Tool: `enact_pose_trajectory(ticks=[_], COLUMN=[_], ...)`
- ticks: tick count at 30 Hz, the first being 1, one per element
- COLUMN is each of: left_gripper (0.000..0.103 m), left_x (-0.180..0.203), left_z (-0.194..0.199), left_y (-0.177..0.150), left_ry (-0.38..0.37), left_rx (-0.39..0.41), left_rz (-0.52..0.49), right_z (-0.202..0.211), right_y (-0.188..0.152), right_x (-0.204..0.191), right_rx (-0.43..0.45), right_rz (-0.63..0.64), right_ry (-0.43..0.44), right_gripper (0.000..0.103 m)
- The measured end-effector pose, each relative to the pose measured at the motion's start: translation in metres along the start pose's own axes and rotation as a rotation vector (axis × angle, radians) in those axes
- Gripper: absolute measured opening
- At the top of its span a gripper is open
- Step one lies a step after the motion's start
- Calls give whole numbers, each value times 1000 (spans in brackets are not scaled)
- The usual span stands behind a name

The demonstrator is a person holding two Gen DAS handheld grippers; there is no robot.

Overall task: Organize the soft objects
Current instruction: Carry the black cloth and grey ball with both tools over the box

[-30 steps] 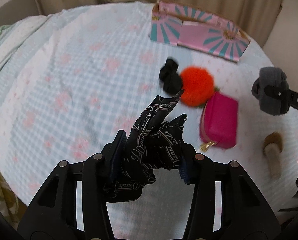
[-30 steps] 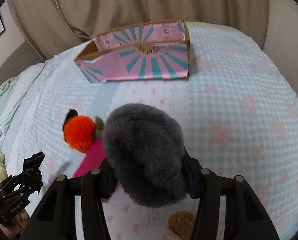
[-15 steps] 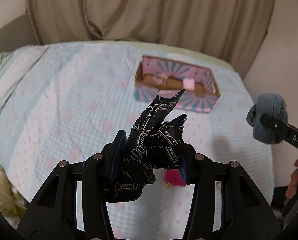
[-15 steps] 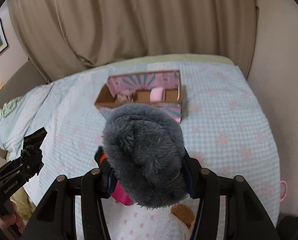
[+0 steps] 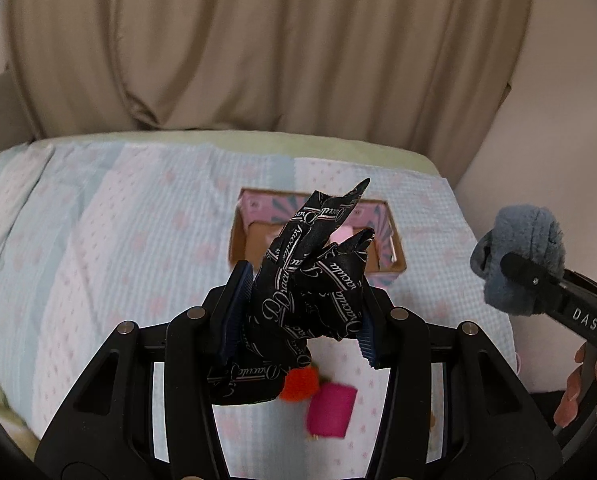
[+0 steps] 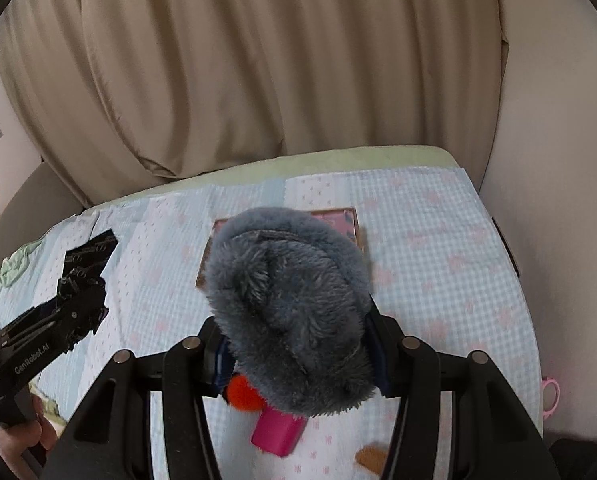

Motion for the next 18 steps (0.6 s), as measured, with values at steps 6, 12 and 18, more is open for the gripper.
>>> enact_pose_trajectory(ticks=[6,12,18], left_gripper=[44,44,44], left_x=[-3,-5,-18], left_z=[-65,-146,-222], left_y=[50,82,91], left_ry=[-62,-107,-118], left_rx=[-63,-150,-249], left_rz=[-43,-54,-37], right_z=[-44,-105,-173], right_y=[34,64,74], right_x=[-10,-16,-28], right_rx=[-54,-132,-217], right_rz=[-29,-23,46], right_ry=[-33,-48,-40], right_gripper=[49,49,49])
Point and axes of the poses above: each gripper's, at about its wrist camera, not at the fingertips, and z roughly against the way its jaws point, x to its right, y to its top, the point moved 6 cm from there along -z, roughly the way its jaws point, and after that the axes turned 12 degrees about -y, right-handed, at the moved point
